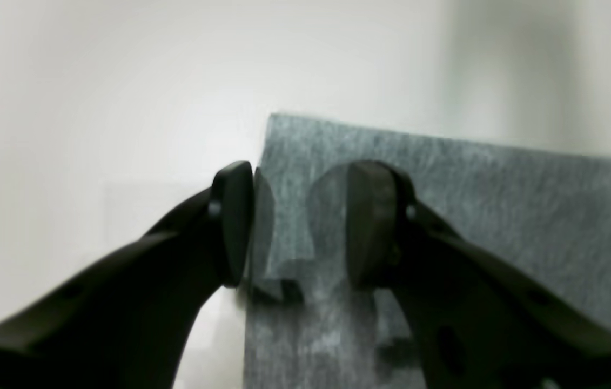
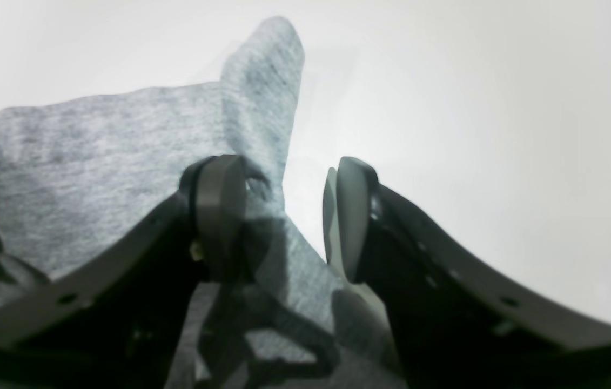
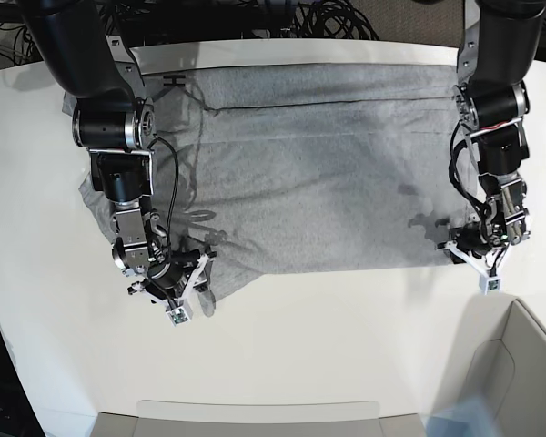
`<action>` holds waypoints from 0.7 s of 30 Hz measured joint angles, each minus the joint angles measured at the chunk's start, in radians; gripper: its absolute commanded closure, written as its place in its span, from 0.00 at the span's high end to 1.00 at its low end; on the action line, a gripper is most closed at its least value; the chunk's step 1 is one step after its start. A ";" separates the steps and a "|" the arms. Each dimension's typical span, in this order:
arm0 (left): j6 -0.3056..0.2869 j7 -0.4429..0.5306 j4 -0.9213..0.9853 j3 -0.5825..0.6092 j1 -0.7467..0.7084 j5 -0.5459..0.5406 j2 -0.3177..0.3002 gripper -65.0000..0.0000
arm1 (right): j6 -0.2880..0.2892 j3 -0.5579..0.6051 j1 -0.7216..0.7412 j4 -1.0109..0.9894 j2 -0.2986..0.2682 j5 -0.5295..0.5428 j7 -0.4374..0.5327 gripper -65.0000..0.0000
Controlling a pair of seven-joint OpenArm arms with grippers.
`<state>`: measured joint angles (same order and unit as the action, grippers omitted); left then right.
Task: Fold the T-shirt properly
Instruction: 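Grasp the other hem corner with the left gripper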
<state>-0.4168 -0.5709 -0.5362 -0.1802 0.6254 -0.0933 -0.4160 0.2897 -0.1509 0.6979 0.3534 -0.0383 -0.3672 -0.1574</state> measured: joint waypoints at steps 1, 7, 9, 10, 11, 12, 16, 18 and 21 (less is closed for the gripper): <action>0.001 -0.003 0.000 0.000 0.001 0.001 0.000 0.44 | 0.000 0.000 0.000 0.000 0.000 0.000 0.000 0.42; -0.005 0.018 0.028 0.004 0.009 0.027 0.000 0.44 | -0.003 0.005 0.000 0.000 0.000 0.000 -0.001 0.41; -0.011 0.050 0.070 0.003 0.019 0.041 0.000 0.42 | -0.003 0.005 0.000 0.000 0.000 0.000 0.000 0.36; -0.025 0.055 0.082 0.003 0.023 0.041 -0.001 0.39 | -0.002 0.005 0.000 0.000 0.000 0.000 -0.003 0.31; -0.046 0.057 0.090 0.004 0.026 0.046 -0.001 0.33 | -0.002 0.005 0.000 0.000 0.002 0.001 -0.013 0.24; -0.091 0.060 0.090 0.002 0.026 0.053 -0.003 0.27 | 0.000 0.005 0.001 0.000 0.004 0.001 -0.025 0.18; -0.161 0.072 0.089 -0.004 0.005 0.039 -0.006 0.00 | 0.001 0.006 0.003 0.006 0.011 0.000 -0.044 0.00; -0.165 0.096 0.085 -0.005 -0.007 0.027 -0.006 0.00 | 0.001 0.006 0.010 0.006 0.011 0.000 -0.055 0.00; -0.169 0.085 0.073 -0.005 -0.008 0.026 -0.006 0.00 | 0.001 0.002 0.018 0.018 0.008 -0.008 -0.088 0.00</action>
<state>-0.5858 -0.4858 -0.4629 -0.1852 0.6170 -0.0677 -0.4217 0.2909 -0.1486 0.7162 0.3710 -0.0299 -0.3748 -0.2455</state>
